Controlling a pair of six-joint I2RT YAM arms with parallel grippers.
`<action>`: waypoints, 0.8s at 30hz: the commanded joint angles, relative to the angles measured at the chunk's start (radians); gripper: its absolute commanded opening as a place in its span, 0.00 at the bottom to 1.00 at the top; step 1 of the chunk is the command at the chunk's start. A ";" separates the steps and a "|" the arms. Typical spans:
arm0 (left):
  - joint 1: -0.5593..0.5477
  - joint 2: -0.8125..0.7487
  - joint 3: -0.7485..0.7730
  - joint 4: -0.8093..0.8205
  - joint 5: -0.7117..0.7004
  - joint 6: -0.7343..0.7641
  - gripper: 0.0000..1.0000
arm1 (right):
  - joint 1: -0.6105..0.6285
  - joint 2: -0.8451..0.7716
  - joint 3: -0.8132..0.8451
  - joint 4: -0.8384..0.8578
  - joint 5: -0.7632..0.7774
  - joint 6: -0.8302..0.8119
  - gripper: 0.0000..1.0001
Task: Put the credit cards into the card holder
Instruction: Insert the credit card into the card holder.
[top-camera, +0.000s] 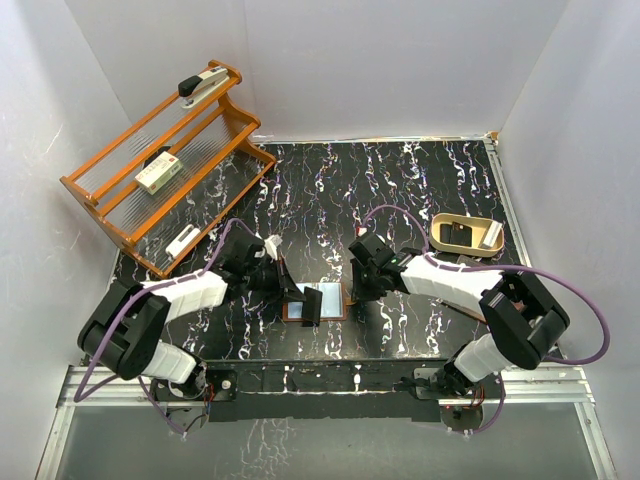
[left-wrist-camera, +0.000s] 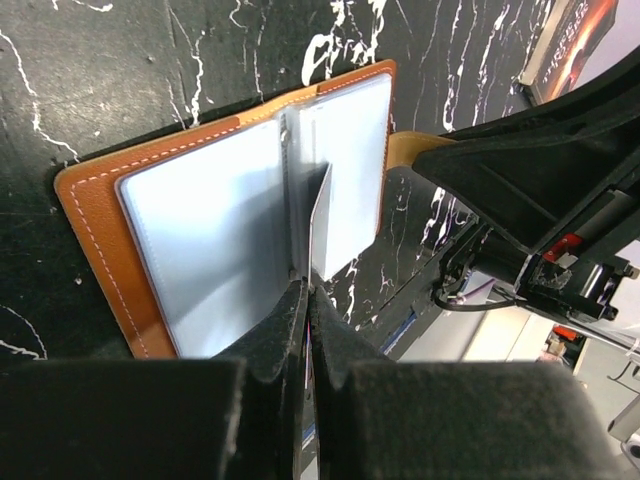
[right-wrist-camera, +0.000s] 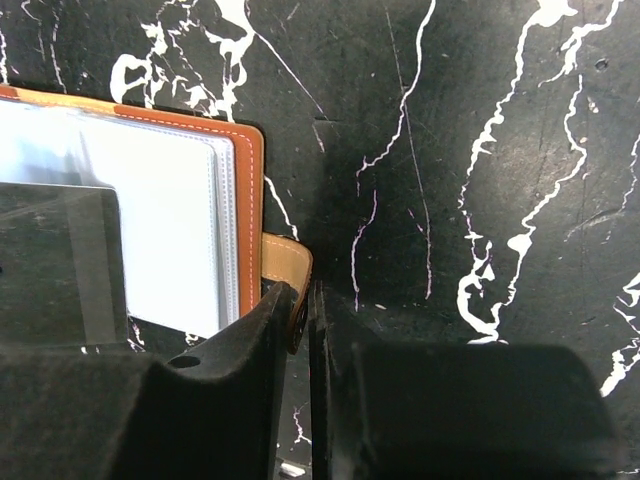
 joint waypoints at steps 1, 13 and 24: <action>0.007 0.010 -0.013 0.025 -0.014 0.016 0.00 | 0.008 -0.001 -0.009 0.052 0.014 0.002 0.12; 0.008 0.057 -0.001 0.012 -0.088 0.044 0.00 | 0.007 -0.006 -0.023 0.060 0.015 0.005 0.10; 0.007 0.112 0.009 0.069 -0.062 0.027 0.00 | 0.007 -0.012 -0.031 0.066 0.015 0.007 0.09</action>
